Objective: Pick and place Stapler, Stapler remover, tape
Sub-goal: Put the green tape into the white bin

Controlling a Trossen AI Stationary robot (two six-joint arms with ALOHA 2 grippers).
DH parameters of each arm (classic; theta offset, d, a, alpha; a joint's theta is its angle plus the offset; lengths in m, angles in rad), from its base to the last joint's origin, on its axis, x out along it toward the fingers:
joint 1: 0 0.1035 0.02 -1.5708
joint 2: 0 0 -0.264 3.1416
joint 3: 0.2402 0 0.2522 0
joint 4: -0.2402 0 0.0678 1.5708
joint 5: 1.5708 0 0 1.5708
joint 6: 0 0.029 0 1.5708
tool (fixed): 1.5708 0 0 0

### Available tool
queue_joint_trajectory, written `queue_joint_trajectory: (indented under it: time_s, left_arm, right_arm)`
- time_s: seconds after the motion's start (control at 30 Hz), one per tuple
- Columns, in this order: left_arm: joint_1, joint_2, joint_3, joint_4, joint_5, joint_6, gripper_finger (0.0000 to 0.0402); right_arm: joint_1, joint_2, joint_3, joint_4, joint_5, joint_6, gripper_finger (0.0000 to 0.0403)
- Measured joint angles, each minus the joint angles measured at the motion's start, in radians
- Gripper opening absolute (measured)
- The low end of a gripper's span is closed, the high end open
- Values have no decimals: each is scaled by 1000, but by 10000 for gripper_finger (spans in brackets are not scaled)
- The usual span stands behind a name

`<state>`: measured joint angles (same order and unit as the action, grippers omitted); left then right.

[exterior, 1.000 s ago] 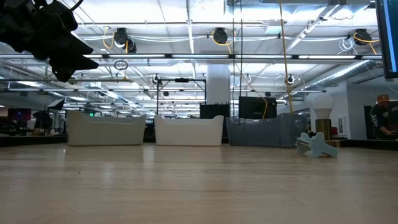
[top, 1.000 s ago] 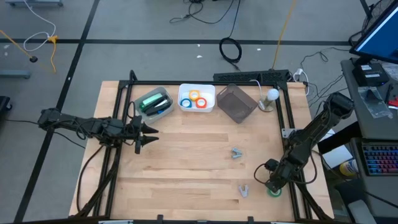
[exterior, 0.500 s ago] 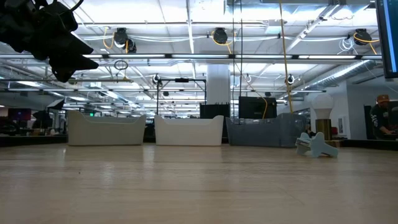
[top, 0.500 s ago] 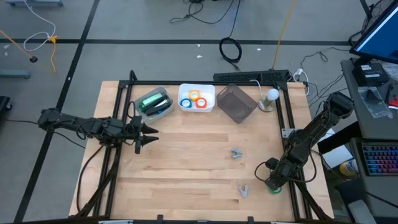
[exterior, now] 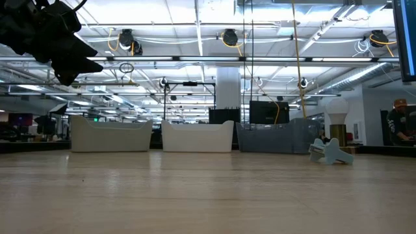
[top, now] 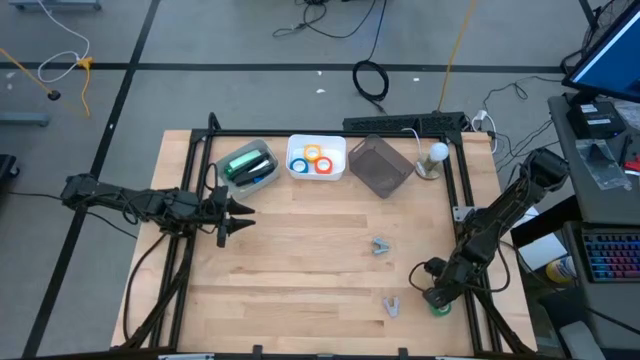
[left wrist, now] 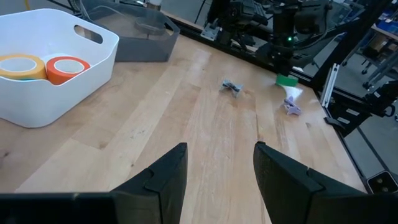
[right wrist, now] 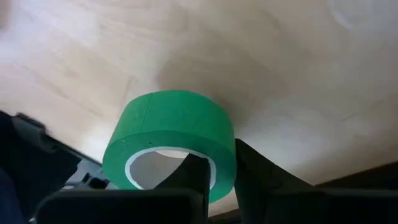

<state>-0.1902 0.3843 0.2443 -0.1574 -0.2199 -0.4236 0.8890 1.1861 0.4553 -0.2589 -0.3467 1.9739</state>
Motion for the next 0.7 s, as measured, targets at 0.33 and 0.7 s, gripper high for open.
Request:
queue_joint_trajectory:
  time_s: [0.33, 0.7]
  left_arm:
    - [0, 0, 0, 0, 0, 1, 182]
    - [0, 2, 0, -5, 6, 0, 182]
  right_arm:
    - [-52, -134, 28, 155, 208, 45, 34]
    - [-197, -218, 22, 424, 789, -246, 34]
